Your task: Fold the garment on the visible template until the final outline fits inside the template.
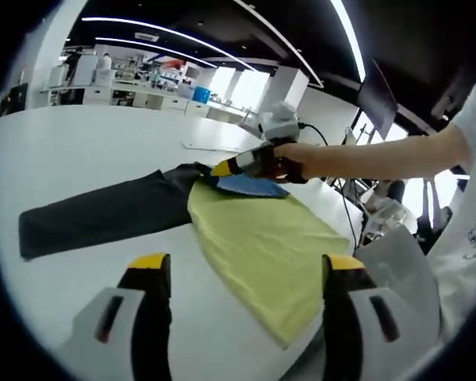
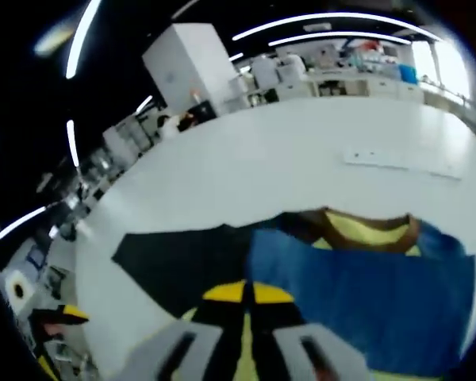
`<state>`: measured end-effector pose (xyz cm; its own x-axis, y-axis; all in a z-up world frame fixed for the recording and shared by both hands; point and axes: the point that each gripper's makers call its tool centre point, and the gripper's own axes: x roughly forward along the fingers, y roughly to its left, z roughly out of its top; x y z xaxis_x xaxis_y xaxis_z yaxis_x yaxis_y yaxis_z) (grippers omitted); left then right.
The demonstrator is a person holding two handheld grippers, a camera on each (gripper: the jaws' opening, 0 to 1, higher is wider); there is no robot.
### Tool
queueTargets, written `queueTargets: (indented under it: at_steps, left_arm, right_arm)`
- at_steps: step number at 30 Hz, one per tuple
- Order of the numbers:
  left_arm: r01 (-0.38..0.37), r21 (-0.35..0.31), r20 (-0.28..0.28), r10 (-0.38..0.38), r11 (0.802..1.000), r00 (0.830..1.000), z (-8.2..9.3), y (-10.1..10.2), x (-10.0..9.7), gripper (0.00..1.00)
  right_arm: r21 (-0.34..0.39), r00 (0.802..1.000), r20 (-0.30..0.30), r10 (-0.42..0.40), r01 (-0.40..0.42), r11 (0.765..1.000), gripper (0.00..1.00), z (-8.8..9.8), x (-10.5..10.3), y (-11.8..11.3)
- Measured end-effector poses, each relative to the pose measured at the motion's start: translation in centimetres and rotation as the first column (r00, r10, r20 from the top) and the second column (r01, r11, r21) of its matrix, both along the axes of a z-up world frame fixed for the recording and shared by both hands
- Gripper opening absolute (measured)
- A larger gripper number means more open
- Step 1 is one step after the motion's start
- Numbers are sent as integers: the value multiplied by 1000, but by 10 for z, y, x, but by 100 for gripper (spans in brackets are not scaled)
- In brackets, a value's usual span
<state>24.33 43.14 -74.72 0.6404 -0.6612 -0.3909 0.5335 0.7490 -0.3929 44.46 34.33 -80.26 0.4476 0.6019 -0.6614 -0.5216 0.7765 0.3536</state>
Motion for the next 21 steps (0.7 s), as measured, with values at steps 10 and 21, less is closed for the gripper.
queueTargets:
  at_steps: [10, 21]
  left_arm:
    - [-8, 0, -3, 8, 1000, 1000, 0, 2, 1, 75]
    - [7, 1, 1, -7, 1000, 1000, 2, 2, 7, 75]
  right_arm:
    - [-23, 999, -23, 34, -35, 999, 0, -15, -5, 5]
    - [-19, 987, 86, 136, -135, 991, 43, -7, -8, 7]
